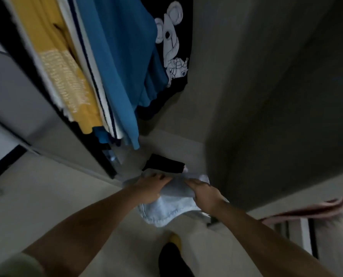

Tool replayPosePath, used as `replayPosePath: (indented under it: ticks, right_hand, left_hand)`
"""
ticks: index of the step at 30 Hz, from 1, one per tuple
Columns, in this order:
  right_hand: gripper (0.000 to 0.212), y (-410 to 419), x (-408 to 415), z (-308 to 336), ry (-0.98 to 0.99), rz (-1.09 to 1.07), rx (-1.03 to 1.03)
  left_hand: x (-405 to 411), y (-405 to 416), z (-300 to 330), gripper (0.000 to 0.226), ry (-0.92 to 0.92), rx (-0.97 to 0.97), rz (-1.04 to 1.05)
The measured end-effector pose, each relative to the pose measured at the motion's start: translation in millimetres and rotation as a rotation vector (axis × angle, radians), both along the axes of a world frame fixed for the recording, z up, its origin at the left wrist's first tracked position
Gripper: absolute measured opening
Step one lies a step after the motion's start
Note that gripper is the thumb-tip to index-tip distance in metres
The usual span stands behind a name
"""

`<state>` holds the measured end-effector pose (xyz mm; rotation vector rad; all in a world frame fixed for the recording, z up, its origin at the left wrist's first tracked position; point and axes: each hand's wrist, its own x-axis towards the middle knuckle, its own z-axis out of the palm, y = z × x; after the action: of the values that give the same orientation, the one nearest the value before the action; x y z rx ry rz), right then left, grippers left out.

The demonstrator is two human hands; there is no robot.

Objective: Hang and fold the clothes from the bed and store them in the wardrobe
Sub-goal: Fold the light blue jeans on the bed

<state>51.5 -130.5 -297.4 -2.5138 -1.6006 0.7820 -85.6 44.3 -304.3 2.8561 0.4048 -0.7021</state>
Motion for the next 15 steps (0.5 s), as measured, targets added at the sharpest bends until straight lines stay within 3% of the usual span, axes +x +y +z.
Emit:
replayPosePath:
  ticks: [8,15]
  right_hand:
    - [0.066,90,83,-72,0.026,-0.031,-0.056]
    - [0.072,168,149,-175,-0.044,-0.142,-0.021]
  left_hand:
    - [90,91,-66,0.062,-0.030,0.036,-0.092]
    - [171,179,-183,0.052,-0.151,-0.003,-0.051]
